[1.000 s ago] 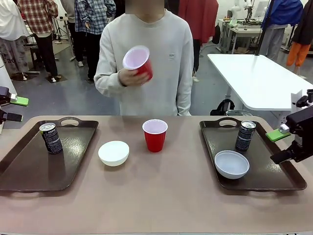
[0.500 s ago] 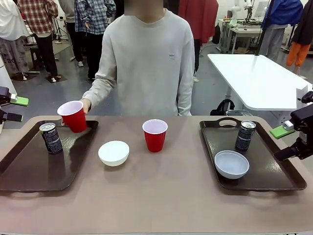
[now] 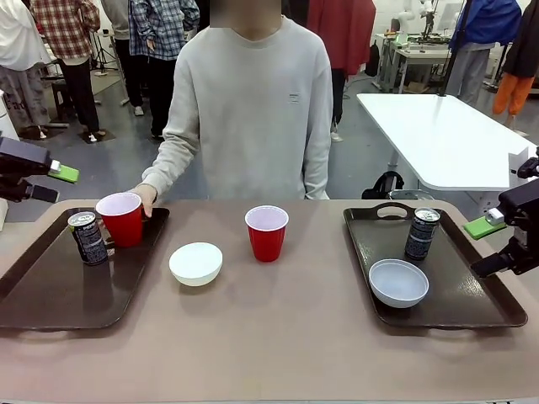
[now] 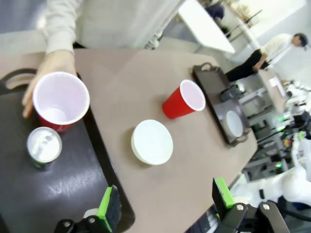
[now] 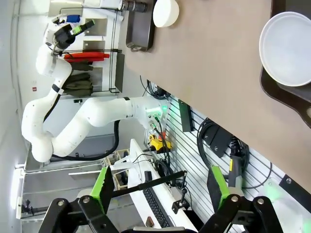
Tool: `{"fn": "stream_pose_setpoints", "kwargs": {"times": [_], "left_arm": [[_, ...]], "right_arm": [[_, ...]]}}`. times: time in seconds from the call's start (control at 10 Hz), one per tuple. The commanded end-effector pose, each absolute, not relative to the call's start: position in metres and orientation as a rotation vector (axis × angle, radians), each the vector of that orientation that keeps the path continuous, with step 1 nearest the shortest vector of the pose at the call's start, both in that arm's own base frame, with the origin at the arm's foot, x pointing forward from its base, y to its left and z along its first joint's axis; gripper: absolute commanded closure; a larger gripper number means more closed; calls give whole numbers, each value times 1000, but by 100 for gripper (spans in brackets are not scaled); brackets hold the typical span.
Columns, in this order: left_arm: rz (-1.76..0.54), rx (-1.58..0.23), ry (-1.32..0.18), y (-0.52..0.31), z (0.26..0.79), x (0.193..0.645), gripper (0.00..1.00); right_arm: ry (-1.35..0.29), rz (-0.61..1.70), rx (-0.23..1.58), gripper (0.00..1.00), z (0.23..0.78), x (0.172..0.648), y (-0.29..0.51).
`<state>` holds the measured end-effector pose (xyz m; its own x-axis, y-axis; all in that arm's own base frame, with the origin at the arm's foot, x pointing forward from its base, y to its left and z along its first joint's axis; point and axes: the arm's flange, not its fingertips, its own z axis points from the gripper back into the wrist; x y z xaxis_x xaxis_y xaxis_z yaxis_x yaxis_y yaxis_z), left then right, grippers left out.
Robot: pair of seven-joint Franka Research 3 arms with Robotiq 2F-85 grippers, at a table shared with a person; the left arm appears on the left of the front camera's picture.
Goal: Prepare tableware on both trays.
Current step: Pick up a Picnic Bowl from the table and place it on a Handle tray.
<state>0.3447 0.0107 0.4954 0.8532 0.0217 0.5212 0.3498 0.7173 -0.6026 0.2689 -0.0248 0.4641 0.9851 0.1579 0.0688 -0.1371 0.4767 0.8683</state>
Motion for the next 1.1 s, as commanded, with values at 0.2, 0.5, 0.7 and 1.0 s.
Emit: {"fn": "stream_pose_setpoints", "kwargs": {"times": [0.2,0.5,0.7,1.0], "left_arm": [[-253,-440,-457,-56,480,322,0],[-302,-310,-363,-124,447,337,0],[-275,-214,-326,-157,417,363,0],[-219,-107,-321,-195,358,407,0]], "right_arm": [[11,195,1089,0,463,268,-23],[11,195,1089,0,463,268,-23],[11,195,1089,0,463,268,-23],[11,195,1089,0,463,268,-23]]}}
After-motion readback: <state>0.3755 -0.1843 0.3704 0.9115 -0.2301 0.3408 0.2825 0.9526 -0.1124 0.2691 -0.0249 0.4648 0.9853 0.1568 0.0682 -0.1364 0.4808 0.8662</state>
